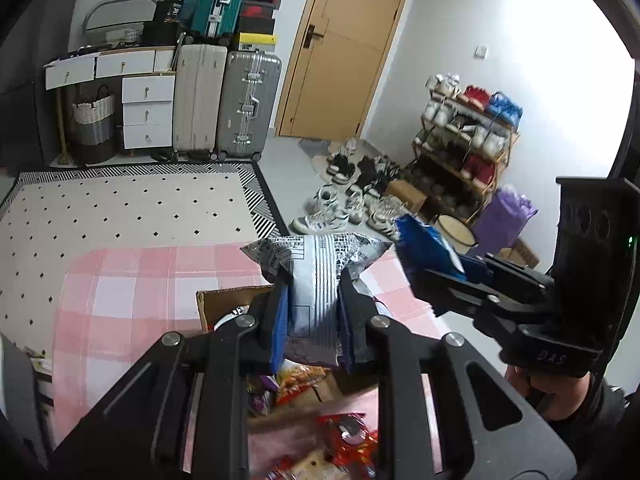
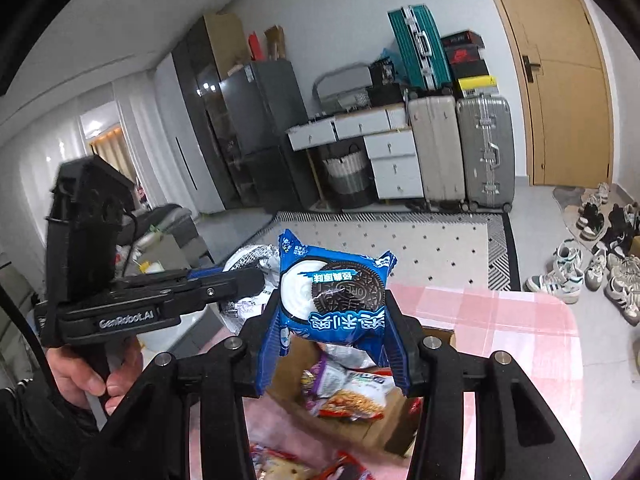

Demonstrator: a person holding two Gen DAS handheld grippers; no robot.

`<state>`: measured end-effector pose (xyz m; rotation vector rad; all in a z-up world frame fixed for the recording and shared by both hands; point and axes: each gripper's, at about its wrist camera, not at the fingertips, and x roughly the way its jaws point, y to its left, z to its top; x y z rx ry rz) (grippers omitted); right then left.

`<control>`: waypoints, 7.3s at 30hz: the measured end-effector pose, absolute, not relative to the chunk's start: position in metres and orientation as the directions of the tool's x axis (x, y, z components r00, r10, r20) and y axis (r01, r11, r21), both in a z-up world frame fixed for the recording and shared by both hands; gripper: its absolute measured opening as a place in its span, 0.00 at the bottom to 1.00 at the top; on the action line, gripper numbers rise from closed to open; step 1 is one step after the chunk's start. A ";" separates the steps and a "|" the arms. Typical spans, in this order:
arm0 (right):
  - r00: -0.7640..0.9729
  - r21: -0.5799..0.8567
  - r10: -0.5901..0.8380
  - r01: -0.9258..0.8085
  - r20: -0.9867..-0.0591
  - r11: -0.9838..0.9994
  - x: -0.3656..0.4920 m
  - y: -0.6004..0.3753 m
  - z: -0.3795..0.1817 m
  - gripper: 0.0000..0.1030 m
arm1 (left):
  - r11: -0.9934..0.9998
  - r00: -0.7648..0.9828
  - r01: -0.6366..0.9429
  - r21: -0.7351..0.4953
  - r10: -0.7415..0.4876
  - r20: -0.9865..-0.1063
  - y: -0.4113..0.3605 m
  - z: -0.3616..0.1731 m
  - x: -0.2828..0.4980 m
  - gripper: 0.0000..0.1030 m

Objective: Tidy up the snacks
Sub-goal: 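Lift and carry the blue Oreo pack and grey bag over the box, then open both grippers to drop the packs into the box, then move both open grippers back toward the remaining snacks, then grasp the red Oreo pack with the right gripper while the left grasps the red chip bag, then lift and carry the red Oreo pack and red chip bag over the box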

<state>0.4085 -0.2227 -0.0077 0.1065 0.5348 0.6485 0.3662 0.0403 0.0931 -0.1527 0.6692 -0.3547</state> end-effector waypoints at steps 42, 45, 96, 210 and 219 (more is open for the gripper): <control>0.776 0.098 0.521 -0.523 -0.356 0.847 0.313 -0.234 -0.018 0.99 | 0.982 0.875 0.154 -0.107 -0.186 -0.447 0.029 0.083 0.251 1.00; 0.782 0.097 0.523 -0.524 -0.340 0.846 0.293 -0.237 -0.017 1.00 | 0.988 0.877 0.130 -0.089 -0.156 -0.454 0.030 0.085 0.232 1.00; 0.600 0.272 0.455 -0.375 -0.658 0.886 0.266 -0.231 -0.230 0.99 | 0.990 0.749 0.028 -0.142 -0.114 -0.653 0.048 -0.118 0.160 1.00; 0.657 0.337 0.552 -0.436 -0.514 0.834 0.211 -0.249 -0.147 0.47 | 0.935 0.699 0.081 -0.344 -0.300 -0.649 0.096 -0.064 0.183 0.50; 0.671 0.322 0.614 -0.523 -0.415 0.789 0.229 -0.245 -0.073 0.47 | 0.930 0.733 0.169 -0.325 -0.339 -0.589 0.080 0.007 0.197 0.50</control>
